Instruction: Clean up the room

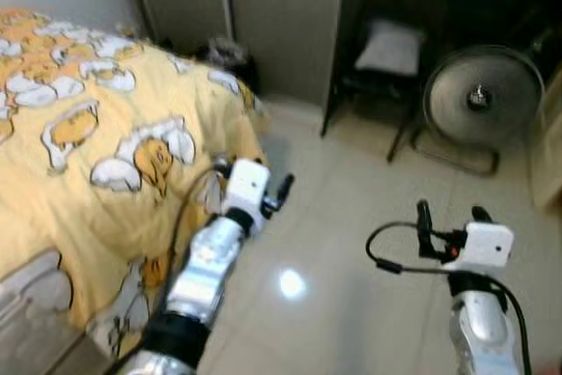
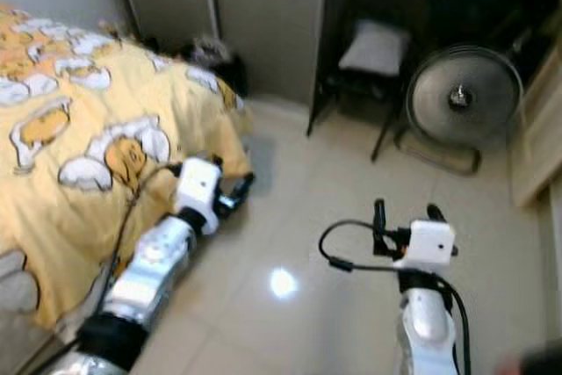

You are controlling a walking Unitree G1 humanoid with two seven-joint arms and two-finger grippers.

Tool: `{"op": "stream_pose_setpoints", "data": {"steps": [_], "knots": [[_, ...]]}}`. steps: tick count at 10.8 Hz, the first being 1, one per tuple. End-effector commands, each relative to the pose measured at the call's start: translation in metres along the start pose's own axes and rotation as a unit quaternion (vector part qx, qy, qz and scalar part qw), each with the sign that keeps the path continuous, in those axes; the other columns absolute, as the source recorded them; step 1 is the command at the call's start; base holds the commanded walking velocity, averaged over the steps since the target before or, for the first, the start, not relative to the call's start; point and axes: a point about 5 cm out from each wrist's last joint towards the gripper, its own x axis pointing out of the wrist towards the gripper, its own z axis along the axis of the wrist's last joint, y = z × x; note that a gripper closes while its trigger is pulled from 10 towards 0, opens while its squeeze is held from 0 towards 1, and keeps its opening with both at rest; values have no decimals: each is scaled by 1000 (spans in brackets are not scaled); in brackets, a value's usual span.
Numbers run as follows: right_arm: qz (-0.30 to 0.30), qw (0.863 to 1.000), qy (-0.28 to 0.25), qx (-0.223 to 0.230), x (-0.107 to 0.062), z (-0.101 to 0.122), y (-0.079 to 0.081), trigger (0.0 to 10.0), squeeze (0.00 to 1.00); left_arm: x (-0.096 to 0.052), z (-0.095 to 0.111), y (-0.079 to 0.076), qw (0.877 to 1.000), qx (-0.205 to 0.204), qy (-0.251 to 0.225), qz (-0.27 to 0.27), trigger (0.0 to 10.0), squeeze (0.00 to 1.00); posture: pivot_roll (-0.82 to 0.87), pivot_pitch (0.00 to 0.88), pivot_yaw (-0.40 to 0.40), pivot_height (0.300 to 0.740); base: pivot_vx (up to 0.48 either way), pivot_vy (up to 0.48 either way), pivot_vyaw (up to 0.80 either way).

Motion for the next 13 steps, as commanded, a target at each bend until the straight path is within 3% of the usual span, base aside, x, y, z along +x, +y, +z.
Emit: {"op": "stream_pose_setpoints", "data": {"steps": [1, 3, 6, 8, 11, 13], "knots": [[9, 1000, -1, 13, 1, 1, 8, 10000, 0, -4, -4, 6, 1000, 0, 11, 4, 10000, 0, -130, 0, 20, 740, 469, 0, 0], [9, 1000, 14, 13, 1, -3, 8, 10000, 0, -3, -7, 1, 1000, -5, 16, -6, 10000, 0, -132, 0, 25, 740, 471, 0, -309], [-1, 1000, 4, 26, 0, -2, 4, 10000, 0, 1, -15, 24, 994, -61, 38, 82, 10000, 0, -142, 0, 26, 740, 469, 0, 0], [-44, 997, 19, 57, -3, -6, -13, 10000, 0, 1, -22, 36, 988, -88, 45, 117, 10000, 0, -151, 0, 17, 740, 469, 0, 0], [-47, 998, 21, 46, -4, -7, -16, 10000, 0, 2, -27, 35, 990, -79, 44, 110, 10000, 0, -160, 0, 18, 740, 469, 0, 0], [-40, 998, 28, 34, -2, -8, -12, 10000, 0, 4, -27, 31, 992, -75, 38, 92, 10000, 0, -162, 0, 17, 740, 469, 0, -728]]}}
